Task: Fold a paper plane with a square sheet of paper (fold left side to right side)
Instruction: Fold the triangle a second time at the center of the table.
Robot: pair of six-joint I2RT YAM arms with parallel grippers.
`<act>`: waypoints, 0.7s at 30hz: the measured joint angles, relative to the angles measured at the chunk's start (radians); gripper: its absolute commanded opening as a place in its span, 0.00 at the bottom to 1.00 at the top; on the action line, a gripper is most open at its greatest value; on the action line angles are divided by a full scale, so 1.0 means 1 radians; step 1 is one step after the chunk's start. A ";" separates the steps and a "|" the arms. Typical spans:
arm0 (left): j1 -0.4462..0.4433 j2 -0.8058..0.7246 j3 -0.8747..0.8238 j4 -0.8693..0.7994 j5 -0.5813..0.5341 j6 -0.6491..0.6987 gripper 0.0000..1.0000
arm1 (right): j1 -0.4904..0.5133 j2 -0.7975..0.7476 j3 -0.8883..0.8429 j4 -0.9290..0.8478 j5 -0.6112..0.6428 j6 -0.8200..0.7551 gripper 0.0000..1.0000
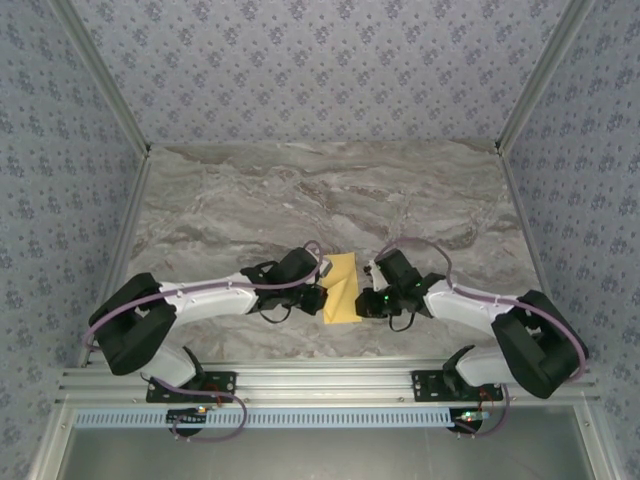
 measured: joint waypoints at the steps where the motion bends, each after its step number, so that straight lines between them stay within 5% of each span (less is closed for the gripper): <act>1: 0.003 0.004 0.002 -0.002 0.002 0.003 0.00 | 0.006 0.011 0.000 0.000 0.004 0.002 0.10; 21: 0.023 0.124 0.094 -0.020 0.010 0.052 0.00 | 0.043 0.050 0.043 -0.061 0.071 -0.008 0.10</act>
